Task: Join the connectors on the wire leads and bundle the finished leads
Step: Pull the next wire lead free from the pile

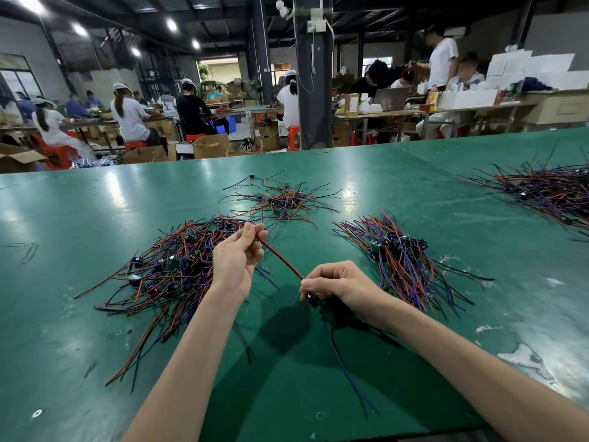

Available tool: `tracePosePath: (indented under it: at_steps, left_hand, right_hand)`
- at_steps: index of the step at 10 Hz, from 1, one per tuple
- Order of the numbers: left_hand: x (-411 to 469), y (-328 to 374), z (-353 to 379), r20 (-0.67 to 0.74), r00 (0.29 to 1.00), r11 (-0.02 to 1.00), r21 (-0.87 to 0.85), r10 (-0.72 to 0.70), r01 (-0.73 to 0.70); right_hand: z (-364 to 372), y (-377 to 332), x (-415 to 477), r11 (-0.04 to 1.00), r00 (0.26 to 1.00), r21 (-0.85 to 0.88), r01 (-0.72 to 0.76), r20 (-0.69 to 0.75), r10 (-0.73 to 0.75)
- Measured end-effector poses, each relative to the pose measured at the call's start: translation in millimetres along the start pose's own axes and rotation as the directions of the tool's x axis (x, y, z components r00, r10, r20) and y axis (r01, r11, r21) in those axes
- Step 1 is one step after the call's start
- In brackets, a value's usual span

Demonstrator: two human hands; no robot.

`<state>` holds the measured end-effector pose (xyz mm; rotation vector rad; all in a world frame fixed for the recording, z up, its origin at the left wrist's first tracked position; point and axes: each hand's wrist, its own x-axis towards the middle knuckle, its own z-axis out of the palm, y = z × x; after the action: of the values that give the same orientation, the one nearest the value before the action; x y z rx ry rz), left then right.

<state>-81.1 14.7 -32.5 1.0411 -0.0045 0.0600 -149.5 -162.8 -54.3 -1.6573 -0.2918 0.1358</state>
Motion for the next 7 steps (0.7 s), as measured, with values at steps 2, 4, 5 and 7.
tracePosePath:
  at_steps: [2, 4, 5, 7]
  left_hand:
    - [-0.5, -0.6, 0.0, 0.024, 1.0, 1.0, -0.015, 0.003, -0.002]
    - [-0.7, -0.9, 0.3, 0.039, 0.999, 1.0, -0.01, 0.021, -0.02]
    - [-0.7, -0.9, 0.2, 0.036, 0.999, 1.0, -0.006, 0.024, -0.024]
    - [-1.4, -0.7, 0.3, 0.025, 1.0, 1.0, -0.003, 0.018, -0.018]
  right_hand:
    - [-1.0, 3.0, 1.6, 1.0, 1.0, 0.014, -0.004, -0.005, 0.004]
    - [-0.9, 3.3, 2.5, 0.998, 1.0, 0.058, -0.006, 0.01, 0.006]
    - [-0.2, 2.3, 1.8, 0.998, 1.0, 0.059, -0.004, 0.023, 0.003]
    - [0.2, 1.5, 1.1, 1.0, 1.0, -0.003, -0.007, 0.028, 0.007]
